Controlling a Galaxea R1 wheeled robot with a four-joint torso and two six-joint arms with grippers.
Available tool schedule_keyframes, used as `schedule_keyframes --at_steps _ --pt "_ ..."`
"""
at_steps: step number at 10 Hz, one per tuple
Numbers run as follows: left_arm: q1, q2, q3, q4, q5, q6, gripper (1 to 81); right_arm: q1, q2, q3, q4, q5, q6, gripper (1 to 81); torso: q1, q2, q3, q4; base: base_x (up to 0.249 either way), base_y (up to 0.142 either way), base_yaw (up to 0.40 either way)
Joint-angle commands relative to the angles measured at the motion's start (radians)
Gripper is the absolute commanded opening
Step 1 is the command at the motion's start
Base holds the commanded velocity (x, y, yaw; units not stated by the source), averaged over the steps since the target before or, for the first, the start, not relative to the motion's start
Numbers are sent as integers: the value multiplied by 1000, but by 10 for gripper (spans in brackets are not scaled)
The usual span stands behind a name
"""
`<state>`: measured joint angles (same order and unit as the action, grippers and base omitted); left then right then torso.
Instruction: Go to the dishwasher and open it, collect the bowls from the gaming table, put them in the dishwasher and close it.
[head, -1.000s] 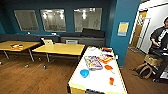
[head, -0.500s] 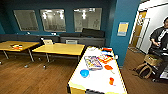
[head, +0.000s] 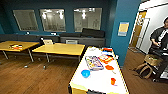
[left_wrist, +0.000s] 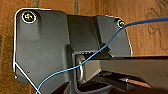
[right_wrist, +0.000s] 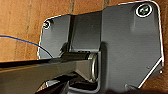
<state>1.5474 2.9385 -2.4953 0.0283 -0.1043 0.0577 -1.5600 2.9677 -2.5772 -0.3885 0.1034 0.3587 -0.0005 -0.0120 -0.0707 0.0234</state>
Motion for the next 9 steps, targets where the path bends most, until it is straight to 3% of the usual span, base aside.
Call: schedule_keyframes --at_steps 1,3,9 --pt "-34 -15 3 -4 57 10 811 40 13 13 -9 -39 -4 811 1 0 0 0 0 106 0" --pt "-34 -15 3 -4 57 10 811 39 13 13 -9 -39 -4 811 1 0 0 0 0 97 0" --pt "-34 -13 3 -2 57 10 811 39 13 10 -9 -39 -4 811 1 0 0 0 0 0 0"
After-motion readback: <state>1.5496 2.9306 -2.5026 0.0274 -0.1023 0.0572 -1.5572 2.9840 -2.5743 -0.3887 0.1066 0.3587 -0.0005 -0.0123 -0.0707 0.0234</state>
